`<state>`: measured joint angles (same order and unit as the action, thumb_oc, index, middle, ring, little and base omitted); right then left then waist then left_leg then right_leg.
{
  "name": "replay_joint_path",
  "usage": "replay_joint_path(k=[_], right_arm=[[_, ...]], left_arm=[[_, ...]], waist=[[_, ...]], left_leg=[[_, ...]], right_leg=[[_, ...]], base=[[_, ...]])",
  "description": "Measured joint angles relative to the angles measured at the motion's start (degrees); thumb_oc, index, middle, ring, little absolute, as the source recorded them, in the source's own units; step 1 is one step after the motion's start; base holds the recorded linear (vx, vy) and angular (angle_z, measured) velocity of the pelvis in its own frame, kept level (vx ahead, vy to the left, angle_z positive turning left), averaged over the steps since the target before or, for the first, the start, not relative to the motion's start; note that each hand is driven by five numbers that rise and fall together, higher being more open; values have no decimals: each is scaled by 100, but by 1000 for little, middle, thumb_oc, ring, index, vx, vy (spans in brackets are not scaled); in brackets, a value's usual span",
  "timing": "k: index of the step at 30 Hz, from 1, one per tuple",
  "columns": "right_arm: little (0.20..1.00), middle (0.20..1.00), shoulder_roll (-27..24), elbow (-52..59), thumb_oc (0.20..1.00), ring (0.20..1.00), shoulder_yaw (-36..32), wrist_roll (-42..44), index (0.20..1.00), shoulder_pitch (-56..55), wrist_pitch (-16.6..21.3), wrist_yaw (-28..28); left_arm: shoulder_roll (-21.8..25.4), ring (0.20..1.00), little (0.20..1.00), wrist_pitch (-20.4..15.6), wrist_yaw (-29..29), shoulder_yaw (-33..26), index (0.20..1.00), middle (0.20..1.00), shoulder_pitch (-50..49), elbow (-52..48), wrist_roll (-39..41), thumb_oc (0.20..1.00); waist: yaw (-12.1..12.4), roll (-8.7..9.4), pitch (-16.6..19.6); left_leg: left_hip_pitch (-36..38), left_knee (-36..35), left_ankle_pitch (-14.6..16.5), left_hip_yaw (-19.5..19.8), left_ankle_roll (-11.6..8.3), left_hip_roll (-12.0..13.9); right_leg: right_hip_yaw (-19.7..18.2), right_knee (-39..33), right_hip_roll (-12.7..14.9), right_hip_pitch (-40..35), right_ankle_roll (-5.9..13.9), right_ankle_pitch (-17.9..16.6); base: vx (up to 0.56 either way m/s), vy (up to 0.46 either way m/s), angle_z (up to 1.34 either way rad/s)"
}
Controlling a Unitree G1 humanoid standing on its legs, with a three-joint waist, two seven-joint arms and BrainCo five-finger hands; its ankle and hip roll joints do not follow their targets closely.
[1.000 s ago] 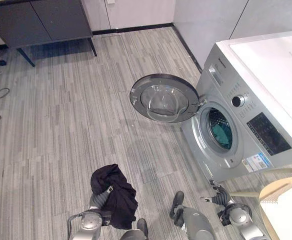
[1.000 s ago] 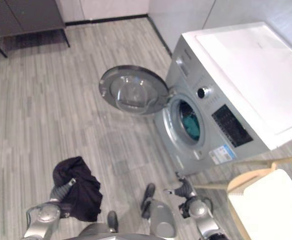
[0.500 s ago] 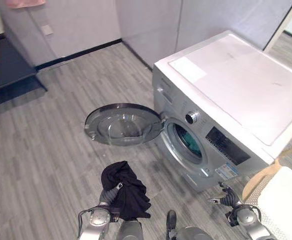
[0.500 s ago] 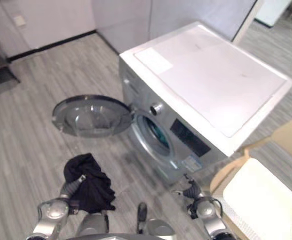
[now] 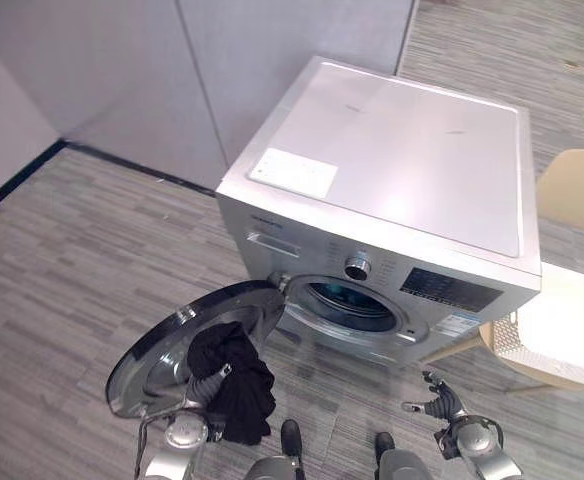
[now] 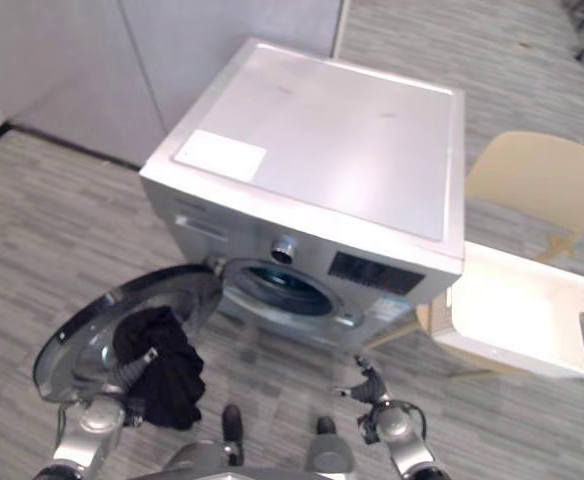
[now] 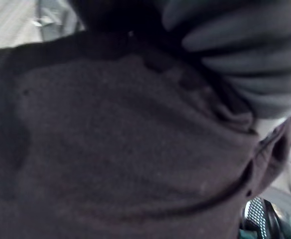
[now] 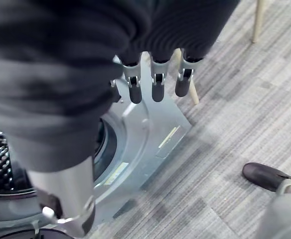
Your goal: Grab the laundry basket,head to the washer,open it,put in the laundry and shut it.
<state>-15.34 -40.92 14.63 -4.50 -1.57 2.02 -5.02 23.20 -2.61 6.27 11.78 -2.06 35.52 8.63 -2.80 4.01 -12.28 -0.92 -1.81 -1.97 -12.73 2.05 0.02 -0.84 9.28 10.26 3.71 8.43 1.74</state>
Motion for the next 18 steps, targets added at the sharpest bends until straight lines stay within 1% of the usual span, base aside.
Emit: replay_joint_path(k=[1, 2, 3, 4, 5, 6, 7, 8, 9, 10, 11, 12, 13, 15, 16, 17, 18], right_arm=[[1000, 1000, 43, 14, 1000, 1000, 19, 0, 1000, 108, 1, 4], [1000, 1000, 39, 132, 1000, 1000, 62, -1, 1000, 248, 17, 5], [1000, 1000, 18, 219, 1000, 1000, 54, -3, 1000, 285, 28, 2], [1000, 1000, 28, 223, 1000, 1000, 74, -5, 1000, 336, 27, 6], [1000, 1000, -14, 218, 1000, 1000, 126, -5, 1000, 465, 42, 3], [1000, 1000, -50, 192, 1000, 1000, 116, -8, 1000, 433, 29, 1], [1000, 1000, -55, 184, 1000, 1000, 98, -8, 1000, 370, 22, -3], [1000, 1000, -59, 190, 1000, 1000, 96, -8, 1000, 322, 21, -3], [1000, 1000, -92, 220, 1000, 1000, 99, -6, 1000, 158, 27, -11], [1000, 1000, -158, 214, 1000, 1000, 104, -6, 1000, 143, 27, -5], [1000, 1000, -220, 204, 1000, 1000, 92, -1, 1000, 149, 27, -11], [1000, 1000, -299, 195, 1000, 1000, -53, 13, 1000, 157, 26, -61], [1000, 1000, -387, 190, 1000, 1000, -69, 13, 1000, 188, 25, -103], [1000, 1000, -545, 139, 1000, 1000, -81, 17, 1000, 314, 27, -178], [1000, 1000, -680, 137, 1000, 1000, -85, 24, 1000, 429, 24, -243], [1000, 1000, -721, 152, 1000, 1000, -140, 36, 1000, 539, 35, -292], [1000, 1000, -701, 146, 1000, 1000, -182, 68, 1000, 599, 39, -349]], left_arm=[[34, 200, 200, -3, 22, -61, 200, 200, -32, -65, 1, 200], [63, 200, 200, -1, 21, -93, 200, 200, 20, -74, 2, 200], [34, 200, 200, -1, 20, -74, 200, 200, 35, -76, 2, 200], [-2, 200, 200, -11, 26, -95, 200, 200, 71, -92, 4, 200], [-94, 200, 200, -9, 23, -96, 200, 200, 29, -70, 4, 200], [-161, 200, 200, -16, 16, -80, 200, 200, 48, -79, 4, 200], [-196, 200, 200, -47, 16, -78, 200, 200, 50, -83, 3, 200], [-210, 200, 200, -69, 17, -77, 200, 200, 53, -86, 1, 200], [-241, 200, 200, -85, 33, -50, 200, 200, 126, -106, 1, 200], [-258, 200, 200, -89, 31, -38, 200, 200, 168, -132, 2, 200], [-271, 200, 200, -90, 32, -33, 200, 200, 159, -127, 2, 200], [-281, 200, 200, -81, 57, 0, 200, 200, 229, -125, 6, 200], [-306, 200, 200, -81, 75, 7, 200, 200, 246, -125, 9, 200], [-314, 200, 200, -87, 120, 49, 200, 200, 279, -125, 17, 200], [-323, 200, 200, -118, 173, 83, 200, 200, 368, -127, 23, 200], [-323, 200, 200, -136, 267, 97, 200, 200, 473, -178, 24, 200], [-354, 200, 200, -173, 317, 85, 200, 200, 556, -221, 29, 200]], waist=[[62, 15, -7], [133, 33, -16], [108, 51, -22], [146, 91, -53], [114, 16, -99], [89, -34, -114], [99, -49, -112], [92, -54, -113], [40, -96, -131], [51, -95, -132], [82, -135, -156], [117, -148, -183], [132, -198, -214], [132, -295, -321], [142, -308, -435], [128, -281, -512], [105, -246, -621]], left_leg=[[11, -11, 2, -310, 5, 84], [19, -29, 68, -624, 54, 137], [76, -85, 101, -811, 45, 139], [201, -159, 123, -1088, 3, 144], [252, -96, 271, -1122, -61, 213], [334, -116, 260, -1175, -171, 267], [378, -108, 263, -1203, -225, 323], [389, -90, 259, -1194, -272, 370], [224, 196, 300, -1046, -350, 538], [177, 274, 320, -1031, -383, 596], [114, 373, 324, -1026, -390, 688], [-256, 938, 327, -848, -379, 768], [-392, 1190, 330, -649, -380, 847], [-587, 1552, 322, -247, -385, 912], [-846, 1831, 324, 112, -437, 932], [-1088, 1833, 421, 305, -572, 919], [-1221, 1725, 436, 230, -565, 885]], right_leg=[[139, 81, 12, 211, 3, -88], [1070, 157, 141, 482, -51, -174], [1677, 149, 247, 543, -47, -165], [2120, 130, 275, 598, -61, -175], [2297, 30, 279, 504, -195, -212], [2546, -46, 256, 439, -217, -222], [2683, -119, 230, 359, -218, -233], [2693, -158, 129, 284, -235, -247], [2385, -187, -86, 320, -415, -133], [2389, -119, -134, 384, -494, -79], [2392, -77, -173, 422, -555, -38], [2376, -8, -185, 524, -660, 29], [2362, 34, -220, 552, -698, 44], [2320, 79, -278, 559, -806, 64], [2289, 165, -275, 620, -898, 94], [2263, 318, -233, 844, -960, 142], [2260, 448, -264, 1023, -978, 153]], base=[[-6, 118, -188], [-6, 87, -170], [76, 31, -159], [144, -87, -116], [191, -143, -98], [117, -179, -58], [45, -103, -22], [10, -145, 7], [2, -174, 12], [1, -177, 13], [-50, -110, -9], [-55, -46, -13], [-80, -45, -13], [-59, 9, -13], [-154, 115, -15], [-154, 115, -17], [-207, 104, -17]])
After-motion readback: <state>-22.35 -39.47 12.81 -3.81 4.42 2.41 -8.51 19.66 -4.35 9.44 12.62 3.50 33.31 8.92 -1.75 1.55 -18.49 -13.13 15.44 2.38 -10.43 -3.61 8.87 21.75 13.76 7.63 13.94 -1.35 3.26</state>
